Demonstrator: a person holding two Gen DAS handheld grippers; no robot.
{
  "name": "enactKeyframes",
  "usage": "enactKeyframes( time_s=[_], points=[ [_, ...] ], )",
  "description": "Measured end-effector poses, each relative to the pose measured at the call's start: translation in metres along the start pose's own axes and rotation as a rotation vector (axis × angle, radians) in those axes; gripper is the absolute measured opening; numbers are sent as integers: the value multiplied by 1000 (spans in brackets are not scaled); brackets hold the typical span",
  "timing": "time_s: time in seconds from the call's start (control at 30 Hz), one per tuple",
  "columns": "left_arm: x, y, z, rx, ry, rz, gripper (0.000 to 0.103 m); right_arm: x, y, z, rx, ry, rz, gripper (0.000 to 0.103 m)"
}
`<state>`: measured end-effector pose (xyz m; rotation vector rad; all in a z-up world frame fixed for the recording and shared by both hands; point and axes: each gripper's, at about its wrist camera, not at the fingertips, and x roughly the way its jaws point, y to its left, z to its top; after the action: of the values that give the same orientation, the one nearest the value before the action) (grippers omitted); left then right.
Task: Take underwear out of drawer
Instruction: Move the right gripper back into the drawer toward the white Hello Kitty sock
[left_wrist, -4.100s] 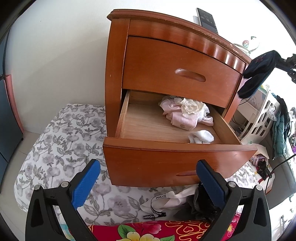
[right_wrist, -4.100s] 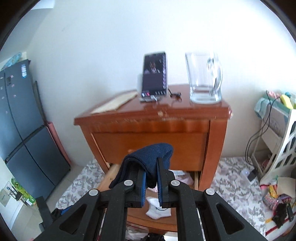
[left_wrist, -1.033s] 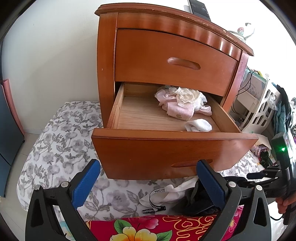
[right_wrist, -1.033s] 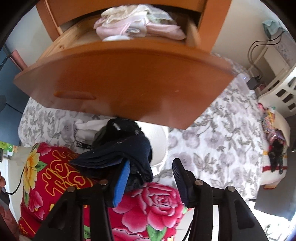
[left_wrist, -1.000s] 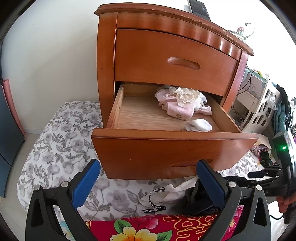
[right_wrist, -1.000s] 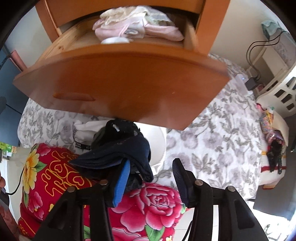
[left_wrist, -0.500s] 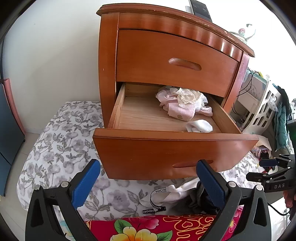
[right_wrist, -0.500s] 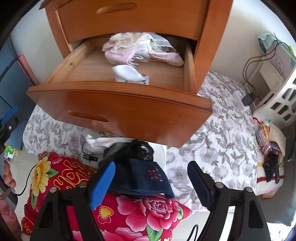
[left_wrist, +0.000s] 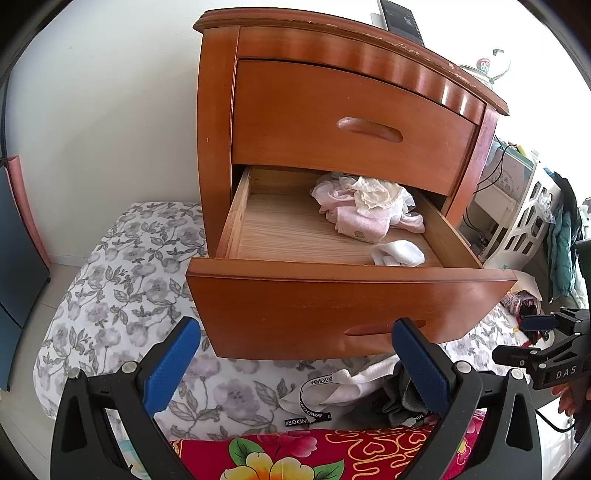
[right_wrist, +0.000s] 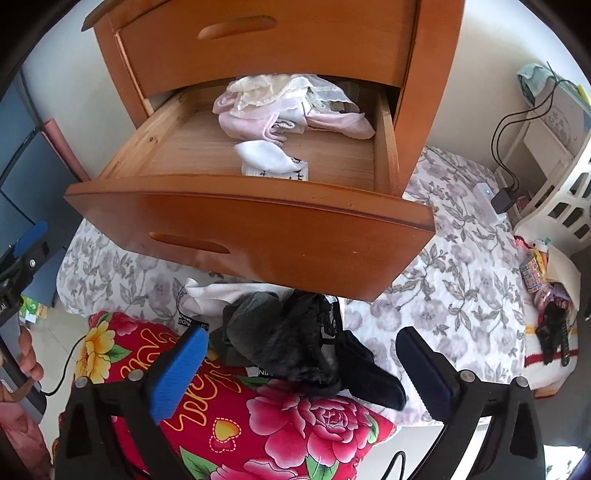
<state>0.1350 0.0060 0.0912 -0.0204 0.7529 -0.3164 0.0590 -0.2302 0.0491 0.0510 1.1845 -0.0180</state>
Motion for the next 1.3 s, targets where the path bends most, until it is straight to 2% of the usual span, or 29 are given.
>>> enactKeyframes(
  time_s=[0.27,0.87,1.07,1.3],
  points=[
    [0,0,1,-1,-2,-2,103,-7,5,2,-17,-25,16,103],
    [-1,10,3,-38,-24,0,103,-71,16,43,-1,-249,106,103],
    [2,15,2,-52,-22,-1,103,-67,16,56,3,-247,106,103],
    [9,19,2,-55,-13,-5,103,-47,9,75,27,-200,88,103]
  ],
)
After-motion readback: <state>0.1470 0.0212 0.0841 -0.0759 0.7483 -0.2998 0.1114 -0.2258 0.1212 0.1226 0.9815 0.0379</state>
